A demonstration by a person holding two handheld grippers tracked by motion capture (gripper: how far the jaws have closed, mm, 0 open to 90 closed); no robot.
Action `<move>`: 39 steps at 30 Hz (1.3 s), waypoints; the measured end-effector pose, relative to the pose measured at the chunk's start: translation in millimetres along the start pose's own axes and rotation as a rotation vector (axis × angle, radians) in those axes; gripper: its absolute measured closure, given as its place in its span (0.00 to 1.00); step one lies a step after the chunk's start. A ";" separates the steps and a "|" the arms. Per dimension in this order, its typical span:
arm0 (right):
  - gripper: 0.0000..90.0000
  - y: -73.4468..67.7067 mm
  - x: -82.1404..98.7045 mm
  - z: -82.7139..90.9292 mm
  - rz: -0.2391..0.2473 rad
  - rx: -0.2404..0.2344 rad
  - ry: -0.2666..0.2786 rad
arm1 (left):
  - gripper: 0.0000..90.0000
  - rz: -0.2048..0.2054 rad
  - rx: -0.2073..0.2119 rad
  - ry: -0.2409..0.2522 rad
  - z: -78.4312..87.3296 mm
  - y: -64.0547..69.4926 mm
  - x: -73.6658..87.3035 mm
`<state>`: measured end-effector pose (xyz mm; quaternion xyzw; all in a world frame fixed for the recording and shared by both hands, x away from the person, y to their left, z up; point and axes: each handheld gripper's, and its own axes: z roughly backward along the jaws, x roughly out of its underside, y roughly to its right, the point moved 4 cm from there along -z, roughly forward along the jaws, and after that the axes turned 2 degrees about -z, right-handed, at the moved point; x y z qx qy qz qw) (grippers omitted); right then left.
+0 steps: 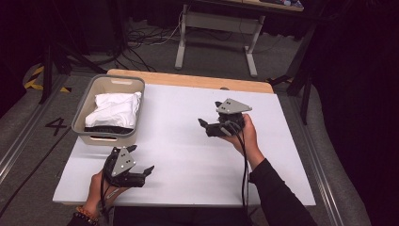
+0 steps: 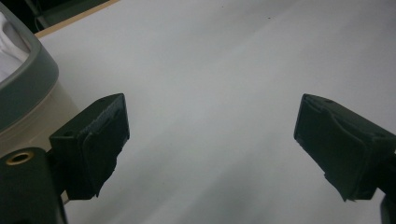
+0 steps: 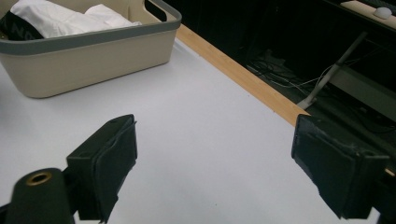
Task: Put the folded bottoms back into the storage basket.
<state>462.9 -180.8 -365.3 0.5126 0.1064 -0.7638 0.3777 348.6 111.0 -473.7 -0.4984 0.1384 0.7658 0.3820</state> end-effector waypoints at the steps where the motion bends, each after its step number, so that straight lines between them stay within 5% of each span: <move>1: 0.15 -0.1 0.9 1.9 -0.002 0.000 -0.001 | 0.12 -0.005 -0.002 -0.003 0.3 0.0 0.4; 17: 0.09 4.0 20.8 27.5 0.062 0.050 -0.042 | 0.12 -0.044 -0.012 -0.025 0.2 -0.8 3.8; 39: 0.07 8.7 56.3 58.7 0.015 0.069 -0.031 | 0.11 -0.033 -0.007 -0.033 -0.5 -2.1 5.1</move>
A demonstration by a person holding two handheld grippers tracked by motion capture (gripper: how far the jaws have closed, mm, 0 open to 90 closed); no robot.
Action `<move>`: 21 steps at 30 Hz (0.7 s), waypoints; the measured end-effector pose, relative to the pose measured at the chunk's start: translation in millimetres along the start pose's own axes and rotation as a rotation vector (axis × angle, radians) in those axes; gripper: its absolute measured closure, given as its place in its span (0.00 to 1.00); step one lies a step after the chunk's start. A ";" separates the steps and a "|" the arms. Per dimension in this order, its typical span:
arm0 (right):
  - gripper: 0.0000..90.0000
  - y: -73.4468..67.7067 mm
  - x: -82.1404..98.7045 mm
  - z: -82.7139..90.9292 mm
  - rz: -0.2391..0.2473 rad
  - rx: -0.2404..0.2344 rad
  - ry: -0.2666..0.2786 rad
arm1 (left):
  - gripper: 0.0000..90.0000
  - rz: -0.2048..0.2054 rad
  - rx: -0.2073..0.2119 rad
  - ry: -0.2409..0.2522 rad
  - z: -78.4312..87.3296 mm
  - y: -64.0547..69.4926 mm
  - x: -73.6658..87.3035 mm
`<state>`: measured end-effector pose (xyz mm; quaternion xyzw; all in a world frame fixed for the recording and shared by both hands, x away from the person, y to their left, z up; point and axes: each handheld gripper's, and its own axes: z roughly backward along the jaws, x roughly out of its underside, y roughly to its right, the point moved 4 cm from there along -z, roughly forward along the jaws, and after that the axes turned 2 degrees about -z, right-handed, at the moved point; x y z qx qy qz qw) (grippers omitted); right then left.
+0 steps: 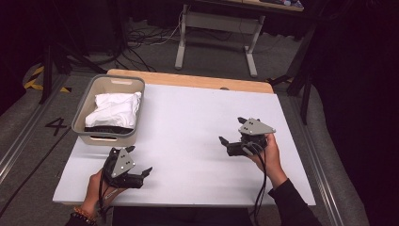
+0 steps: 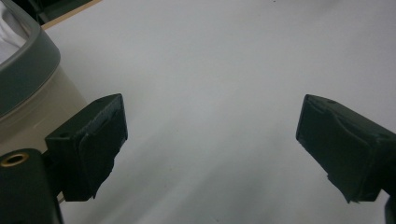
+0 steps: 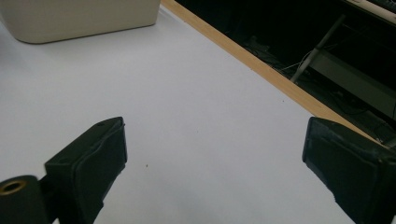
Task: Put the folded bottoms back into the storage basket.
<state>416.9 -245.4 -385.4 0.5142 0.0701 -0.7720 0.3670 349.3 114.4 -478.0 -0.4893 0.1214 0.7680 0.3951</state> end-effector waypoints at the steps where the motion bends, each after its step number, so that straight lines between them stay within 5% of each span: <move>1: 0.07 1.4 4.2 2.5 -0.007 0.006 0.007 | 0.11 0.019 0.009 0.015 -0.1 0.6 -1.3; 11: 0.06 4.5 32.7 10.1 -0.027 0.005 -0.009 | 0.11 0.008 0.004 0.009 -1.2 1.8 -2.2; 21: 0.07 3.4 54.6 20.6 -0.034 0.022 0.029 | 0.11 0.010 -0.001 0.008 -0.5 0.4 -2.1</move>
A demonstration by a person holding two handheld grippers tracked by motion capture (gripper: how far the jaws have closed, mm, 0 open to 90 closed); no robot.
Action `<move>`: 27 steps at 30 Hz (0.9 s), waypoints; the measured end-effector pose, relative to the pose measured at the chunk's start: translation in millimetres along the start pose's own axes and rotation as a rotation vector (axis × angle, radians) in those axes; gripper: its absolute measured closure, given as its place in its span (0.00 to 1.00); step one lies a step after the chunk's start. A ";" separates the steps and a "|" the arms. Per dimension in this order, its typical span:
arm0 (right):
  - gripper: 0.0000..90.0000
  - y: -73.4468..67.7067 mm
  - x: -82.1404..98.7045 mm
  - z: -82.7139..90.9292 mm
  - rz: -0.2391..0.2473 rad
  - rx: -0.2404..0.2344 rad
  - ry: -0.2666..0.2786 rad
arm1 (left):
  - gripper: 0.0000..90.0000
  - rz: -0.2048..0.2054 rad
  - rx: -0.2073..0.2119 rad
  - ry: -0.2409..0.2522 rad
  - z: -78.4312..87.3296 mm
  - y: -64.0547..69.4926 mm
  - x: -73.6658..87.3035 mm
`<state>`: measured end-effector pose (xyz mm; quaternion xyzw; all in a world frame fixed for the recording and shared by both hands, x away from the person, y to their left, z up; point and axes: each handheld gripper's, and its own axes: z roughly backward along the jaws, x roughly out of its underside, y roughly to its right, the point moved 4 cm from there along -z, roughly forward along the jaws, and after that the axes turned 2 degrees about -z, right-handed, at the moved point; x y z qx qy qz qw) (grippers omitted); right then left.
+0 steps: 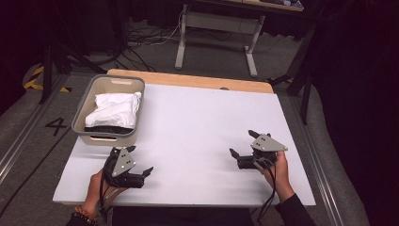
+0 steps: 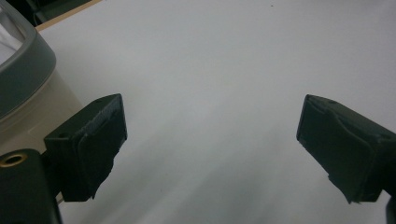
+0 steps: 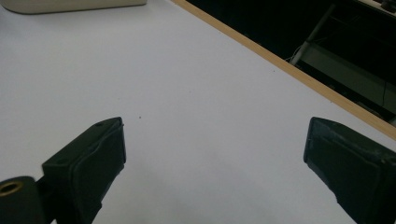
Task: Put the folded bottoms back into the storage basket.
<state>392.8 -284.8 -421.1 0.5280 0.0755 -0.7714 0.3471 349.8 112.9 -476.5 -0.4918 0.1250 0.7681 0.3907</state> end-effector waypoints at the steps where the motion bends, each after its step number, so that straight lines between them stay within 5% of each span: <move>1: 0.07 0.8 6.1 2.3 0.005 0.014 0.001 | 0.11 0.002 0.000 0.000 -0.2 -0.3 0.2; 14: 0.07 5.6 50.4 16.2 -0.004 0.035 -0.027 | 0.10 -0.005 -0.006 -0.001 -0.8 -0.7 0.8; 27: 0.07 -1.2 70.3 28.4 -0.033 0.036 -0.019 | 0.10 -0.001 -0.002 0.011 1.2 -1.0 -0.6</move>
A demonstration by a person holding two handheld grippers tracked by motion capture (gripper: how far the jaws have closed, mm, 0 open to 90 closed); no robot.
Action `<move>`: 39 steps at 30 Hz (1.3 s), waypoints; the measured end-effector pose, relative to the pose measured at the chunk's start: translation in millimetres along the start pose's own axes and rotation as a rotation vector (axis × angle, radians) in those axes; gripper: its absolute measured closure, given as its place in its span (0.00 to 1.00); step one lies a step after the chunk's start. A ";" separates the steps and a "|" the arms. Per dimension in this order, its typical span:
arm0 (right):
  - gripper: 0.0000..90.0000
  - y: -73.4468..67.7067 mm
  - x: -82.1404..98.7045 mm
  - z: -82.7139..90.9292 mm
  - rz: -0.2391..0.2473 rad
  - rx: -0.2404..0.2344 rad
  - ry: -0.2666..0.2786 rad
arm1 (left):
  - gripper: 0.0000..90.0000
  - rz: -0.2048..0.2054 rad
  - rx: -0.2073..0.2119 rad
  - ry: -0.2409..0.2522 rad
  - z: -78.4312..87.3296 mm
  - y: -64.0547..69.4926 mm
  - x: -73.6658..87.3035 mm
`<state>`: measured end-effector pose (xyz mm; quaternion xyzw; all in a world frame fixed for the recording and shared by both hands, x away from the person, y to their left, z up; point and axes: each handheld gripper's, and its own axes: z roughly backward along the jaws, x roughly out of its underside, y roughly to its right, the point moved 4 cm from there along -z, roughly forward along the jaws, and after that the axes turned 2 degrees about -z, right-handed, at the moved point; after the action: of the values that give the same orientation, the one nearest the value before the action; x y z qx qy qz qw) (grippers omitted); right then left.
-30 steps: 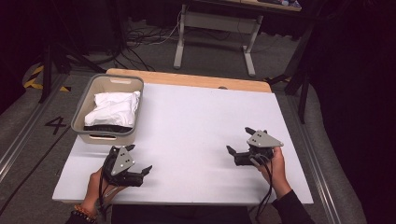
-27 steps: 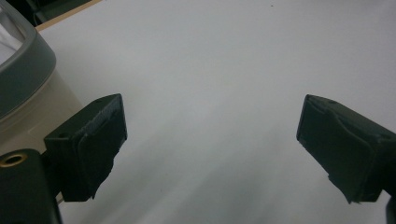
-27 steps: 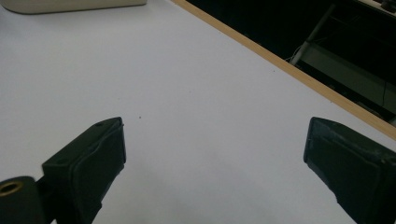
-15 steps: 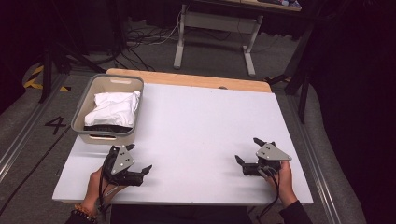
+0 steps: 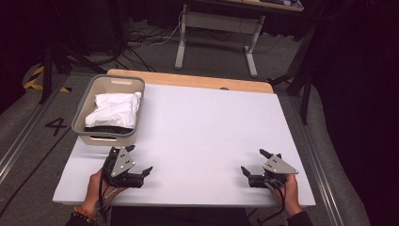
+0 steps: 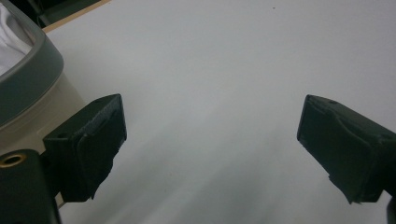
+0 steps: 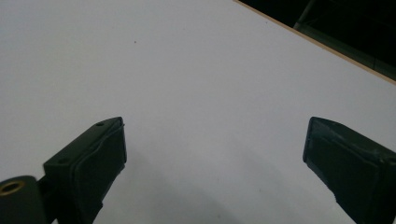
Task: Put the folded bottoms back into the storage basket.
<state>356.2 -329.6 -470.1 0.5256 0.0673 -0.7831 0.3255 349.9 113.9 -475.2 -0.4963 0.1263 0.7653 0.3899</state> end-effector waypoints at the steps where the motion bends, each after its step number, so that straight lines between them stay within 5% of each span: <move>1: 0.07 -0.2 -0.2 -0.5 -0.009 -0.008 0.000 | 0.10 -0.004 0.001 -0.001 0.0 0.0 -0.3; 19: 0.07 4.0 -13.5 -0.6 -0.013 0.014 0.062 | 0.09 -0.020 0.015 -0.016 -2.8 4.4 0.4; 39: 0.07 4.2 -13.9 1.8 0.001 0.031 0.070 | 0.09 -0.035 0.019 -0.023 -3.3 5.2 -0.2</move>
<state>360.5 -327.6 -456.3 0.5577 0.0664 -0.7650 0.3151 348.3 108.4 -477.6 -0.4860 0.1206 0.7628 0.4092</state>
